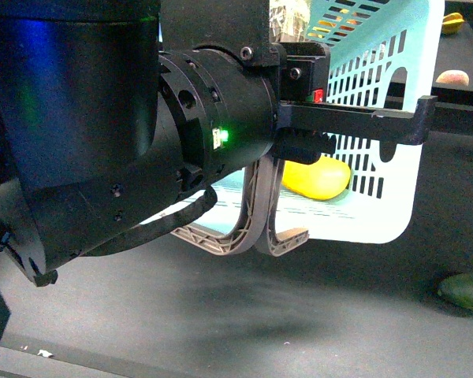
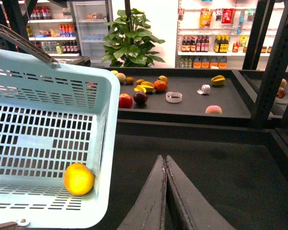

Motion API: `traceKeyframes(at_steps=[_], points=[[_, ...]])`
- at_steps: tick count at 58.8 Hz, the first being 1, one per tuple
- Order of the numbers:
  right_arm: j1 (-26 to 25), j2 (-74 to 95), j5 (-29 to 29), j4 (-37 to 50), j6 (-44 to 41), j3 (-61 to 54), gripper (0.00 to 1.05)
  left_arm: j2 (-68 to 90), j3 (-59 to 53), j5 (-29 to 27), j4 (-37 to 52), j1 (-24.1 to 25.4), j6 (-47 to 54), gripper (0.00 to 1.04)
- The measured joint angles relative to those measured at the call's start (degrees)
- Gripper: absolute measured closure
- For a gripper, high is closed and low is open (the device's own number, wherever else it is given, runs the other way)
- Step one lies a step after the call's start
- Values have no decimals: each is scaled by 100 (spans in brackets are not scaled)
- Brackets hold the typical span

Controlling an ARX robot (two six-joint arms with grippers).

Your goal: Pick mango with right arm and hold basket with left

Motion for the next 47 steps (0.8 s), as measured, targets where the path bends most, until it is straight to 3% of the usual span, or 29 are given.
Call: traceKeyframes(at_steps=[7, 15, 23, 35, 44, 47], points=[[0, 0, 0, 0, -7, 0, 100, 0, 0, -2, 0, 0, 0, 100], [0, 0, 0, 0, -7, 0, 78, 0, 0, 0, 0, 0, 0, 100], [0, 0, 0, 0, -7, 0, 46, 2, 0, -2, 0, 0, 0, 100], [0, 0, 0, 0, -2, 0, 7, 0, 0, 0, 0, 0, 0, 100], [0, 0, 0, 0, -4, 0, 8, 0, 0, -35, 0, -4, 17, 100], [0, 0, 2, 0, -4, 0, 8, 2, 15, -533, -44, -31, 219, 100]])
